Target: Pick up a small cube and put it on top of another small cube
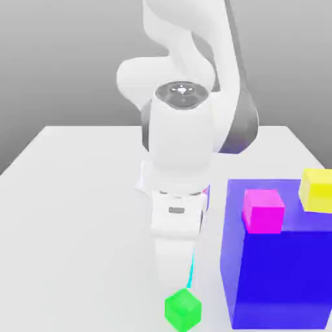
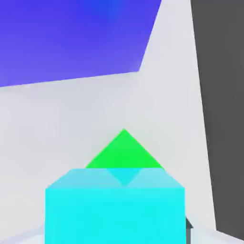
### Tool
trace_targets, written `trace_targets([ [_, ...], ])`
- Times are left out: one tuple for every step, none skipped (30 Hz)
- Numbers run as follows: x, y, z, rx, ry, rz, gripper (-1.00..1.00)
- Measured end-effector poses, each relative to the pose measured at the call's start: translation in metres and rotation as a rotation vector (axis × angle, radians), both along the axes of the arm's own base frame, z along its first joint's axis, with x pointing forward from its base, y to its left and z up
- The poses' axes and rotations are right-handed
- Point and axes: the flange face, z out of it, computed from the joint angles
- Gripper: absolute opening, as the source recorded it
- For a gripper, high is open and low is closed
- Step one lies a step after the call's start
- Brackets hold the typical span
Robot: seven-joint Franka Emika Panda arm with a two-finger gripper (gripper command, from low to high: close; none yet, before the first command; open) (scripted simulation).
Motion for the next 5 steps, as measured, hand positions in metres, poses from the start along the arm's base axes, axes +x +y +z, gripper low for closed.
trace_targets([
  [0.0, 0.001, -0.012, 0.0, 0.0, 0.003, -1.0],
  [0.0, 0.001, -0.024, 0.0, 0.0, 0.004, 1.0],
  [0.0, 0.001, -0.024, 0.0, 0.0, 0.004, 1.0],
  [0.0, 0.001, -0.024, 0.0, 0.0, 0.004, 1.0],
  [0.0, 0.001, -0.024, 0.0, 0.0, 0.004, 1.0],
])
